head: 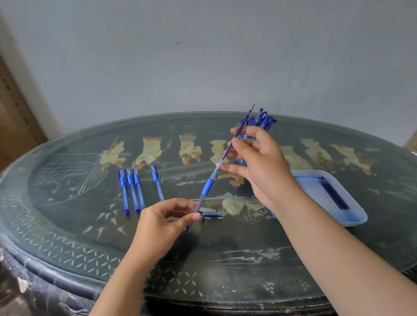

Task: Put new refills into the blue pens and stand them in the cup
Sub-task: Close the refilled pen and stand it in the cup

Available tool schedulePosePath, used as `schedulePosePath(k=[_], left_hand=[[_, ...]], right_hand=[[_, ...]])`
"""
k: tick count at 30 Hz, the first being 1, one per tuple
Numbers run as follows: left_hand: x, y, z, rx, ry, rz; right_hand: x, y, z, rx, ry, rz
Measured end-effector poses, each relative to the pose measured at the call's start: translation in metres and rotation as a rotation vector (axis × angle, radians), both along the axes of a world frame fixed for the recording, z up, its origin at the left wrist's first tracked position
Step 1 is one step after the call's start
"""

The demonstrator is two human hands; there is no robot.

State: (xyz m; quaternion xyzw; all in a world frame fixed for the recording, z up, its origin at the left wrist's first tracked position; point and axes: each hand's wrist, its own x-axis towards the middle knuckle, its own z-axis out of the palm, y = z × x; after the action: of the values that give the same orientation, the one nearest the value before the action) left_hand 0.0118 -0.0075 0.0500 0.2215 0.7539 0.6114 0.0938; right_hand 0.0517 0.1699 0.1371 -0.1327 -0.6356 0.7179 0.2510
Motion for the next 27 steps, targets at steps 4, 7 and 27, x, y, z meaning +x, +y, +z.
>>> schedulePosePath(k=[4, 7, 27], left_hand=[[0.0, -0.001, 0.001, -0.001, 0.0, 0.005], [-0.001, -0.001, 0.001, -0.013, 0.001, 0.008], [-0.006, -0.005, -0.004, 0.024, -0.021, 0.039]], right_hand=[[-0.001, 0.002, 0.0, -0.033, -0.002, -0.007], [-0.001, 0.002, -0.001, -0.036, -0.012, -0.009], [0.0, -0.011, -0.029, 0.336, -0.236, 0.187]])
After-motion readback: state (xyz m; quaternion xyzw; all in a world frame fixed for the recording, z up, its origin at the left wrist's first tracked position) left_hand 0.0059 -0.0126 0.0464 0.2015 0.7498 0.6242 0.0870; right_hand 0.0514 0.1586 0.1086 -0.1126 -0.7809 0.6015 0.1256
